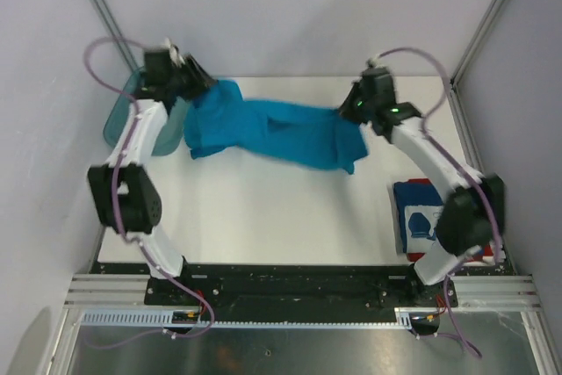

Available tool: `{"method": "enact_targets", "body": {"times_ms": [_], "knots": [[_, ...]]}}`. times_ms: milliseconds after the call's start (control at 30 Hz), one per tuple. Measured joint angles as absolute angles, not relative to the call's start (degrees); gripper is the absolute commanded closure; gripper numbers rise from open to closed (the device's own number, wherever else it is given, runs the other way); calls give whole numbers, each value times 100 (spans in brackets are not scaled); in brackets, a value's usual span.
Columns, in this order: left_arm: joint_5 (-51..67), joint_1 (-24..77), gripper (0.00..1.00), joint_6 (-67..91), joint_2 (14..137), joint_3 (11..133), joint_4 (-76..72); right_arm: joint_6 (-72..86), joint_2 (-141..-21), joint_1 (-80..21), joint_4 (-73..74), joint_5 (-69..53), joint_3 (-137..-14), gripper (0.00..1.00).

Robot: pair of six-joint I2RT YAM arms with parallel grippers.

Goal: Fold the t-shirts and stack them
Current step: Flatten out the tshirt

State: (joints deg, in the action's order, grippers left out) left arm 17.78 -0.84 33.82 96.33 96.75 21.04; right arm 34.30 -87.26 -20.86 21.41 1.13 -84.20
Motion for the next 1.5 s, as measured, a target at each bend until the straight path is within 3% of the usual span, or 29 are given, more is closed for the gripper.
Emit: {"method": "enact_targets", "body": {"times_ms": [67, 133, 233, 533, 900, 1267, 1367, 1500], "knots": [[1798, -71, 28, 3317, 10193, 9098, 2241, 3424, -9518, -2189, 2292, 19, -8246, 78], [1675, -3, 27, 3273, 10412, 8333, 2567, 3435, -10189, -2357, 2580, -99, -8007, 67], [1476, 220, 30, 3170, 10221, 7561, 3028, 3426, -10499, -2582, 2976, -213, -7789, 61], [937, 1035, 42, 3050, 8967, 6932, 2731, 3448, -10086, -2630, 2886, -172, -7778, 59], [-121, 1140, 43, 3046, 10055, 7089, 2679, 3452, -9515, -2285, 2753, -165, -6967, 59], [-233, 993, 42, 3059, 10921, 7371, 2628, 3448, -8978, -1824, 2681, -220, -6604, 59], [-172, 989, 51, 3085, 11041, 7400, 2624, 3448, -8943, -1774, 2644, -252, -6532, 59], [8, 987, 84, 3166, 11069, 7406, 2600, 3448, -8943, -1726, 2561, -281, -6425, 59]]}}
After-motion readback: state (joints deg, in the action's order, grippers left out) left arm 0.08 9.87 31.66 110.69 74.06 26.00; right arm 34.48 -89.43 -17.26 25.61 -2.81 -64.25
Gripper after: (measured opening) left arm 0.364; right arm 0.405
